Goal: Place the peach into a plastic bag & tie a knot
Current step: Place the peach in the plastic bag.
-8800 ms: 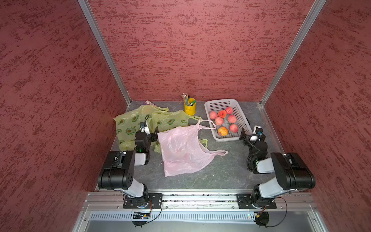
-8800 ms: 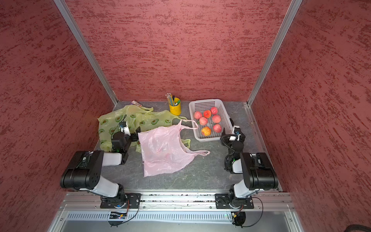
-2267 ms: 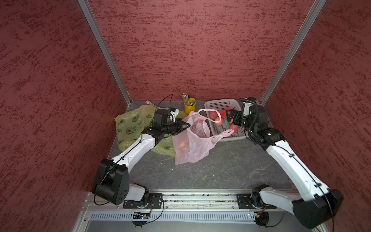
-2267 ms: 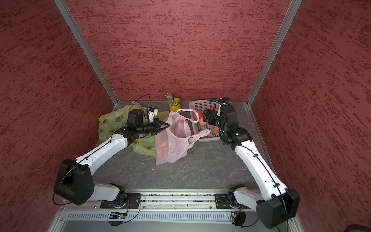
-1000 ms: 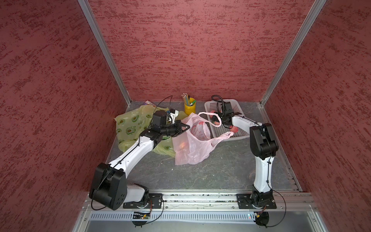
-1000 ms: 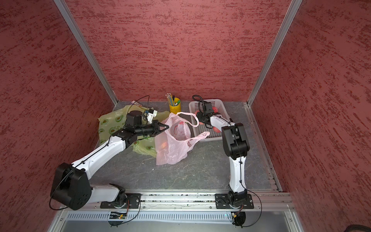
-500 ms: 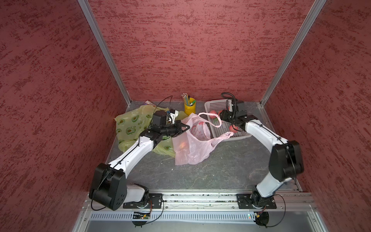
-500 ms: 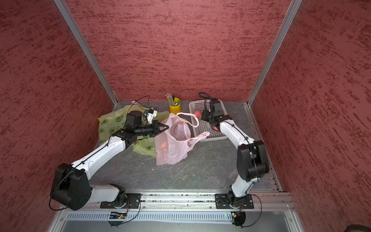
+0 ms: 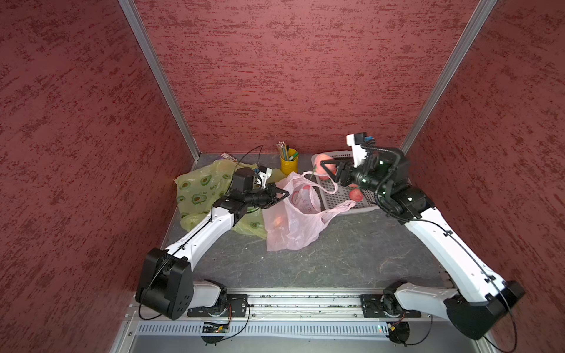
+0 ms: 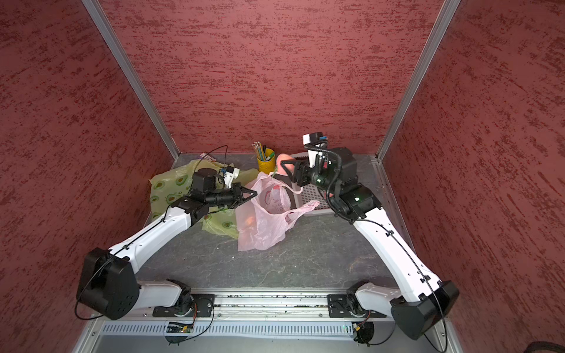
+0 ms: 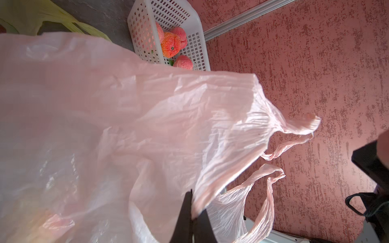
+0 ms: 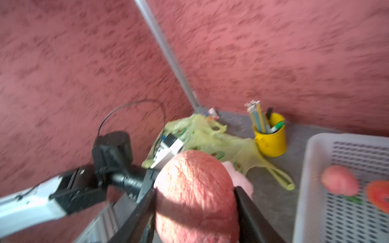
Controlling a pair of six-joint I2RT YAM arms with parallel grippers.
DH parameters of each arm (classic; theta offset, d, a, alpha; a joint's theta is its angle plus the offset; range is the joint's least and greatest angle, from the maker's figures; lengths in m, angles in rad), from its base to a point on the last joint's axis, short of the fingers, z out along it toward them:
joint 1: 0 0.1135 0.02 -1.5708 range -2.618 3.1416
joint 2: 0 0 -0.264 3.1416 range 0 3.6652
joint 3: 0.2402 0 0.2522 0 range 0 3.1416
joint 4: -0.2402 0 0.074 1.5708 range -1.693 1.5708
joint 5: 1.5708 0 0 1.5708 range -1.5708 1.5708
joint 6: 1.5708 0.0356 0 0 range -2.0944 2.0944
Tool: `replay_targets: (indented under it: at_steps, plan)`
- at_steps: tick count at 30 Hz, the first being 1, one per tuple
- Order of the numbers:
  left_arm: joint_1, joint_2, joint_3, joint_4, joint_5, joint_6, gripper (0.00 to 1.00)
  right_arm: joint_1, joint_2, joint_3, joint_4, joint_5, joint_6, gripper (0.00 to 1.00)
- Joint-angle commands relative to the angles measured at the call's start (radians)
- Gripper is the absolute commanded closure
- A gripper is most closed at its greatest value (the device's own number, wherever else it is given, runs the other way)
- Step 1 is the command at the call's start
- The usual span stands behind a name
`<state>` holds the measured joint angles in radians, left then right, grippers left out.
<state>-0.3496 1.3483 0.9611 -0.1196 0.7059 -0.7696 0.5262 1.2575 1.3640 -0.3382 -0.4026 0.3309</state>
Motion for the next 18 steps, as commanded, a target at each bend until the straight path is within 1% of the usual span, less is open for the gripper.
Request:
replay_targets:
  at_steps: [1, 3, 7, 10, 12, 15, 17, 18]
  plan:
    - [0.001, -0.001, 0.022, -0.015, 0.006, 0.020, 1.00, 0.038, 0.068, -0.025, -0.102, -0.001, -0.049, 0.60]
    - [0.001, -0.005, 0.024, -0.020, 0.007, 0.019, 1.00, 0.046, 0.135, -0.019, -0.137, 0.039, -0.044, 0.61]
    - [0.001, -0.014, 0.021, -0.021, 0.003, 0.018, 1.00, 0.058, 0.251, -0.006, -0.159, 0.081, -0.029, 0.60]
    - [0.002, -0.020, 0.018, -0.022, 0.001, 0.018, 1.00, 0.060, 0.297, 0.005, -0.165, 0.128, -0.008, 0.60]
    - [0.002, -0.021, 0.019, -0.022, -0.001, 0.017, 1.00, 0.060, 0.320, 0.013, -0.174, 0.137, 0.002, 0.57]
    - [0.002, -0.016, 0.021, -0.016, 0.003, 0.016, 1.00, 0.071, 0.344, 0.023, -0.183, 0.114, 0.013, 0.46]
    - [0.002, -0.008, 0.020, -0.010, 0.006, 0.016, 1.00, 0.085, 0.344, 0.023, -0.172, 0.066, 0.007, 0.33]
    - [0.002, -0.005, 0.021, -0.008, 0.007, 0.016, 1.00, 0.089, 0.338, 0.018, -0.162, 0.038, 0.004, 0.28]
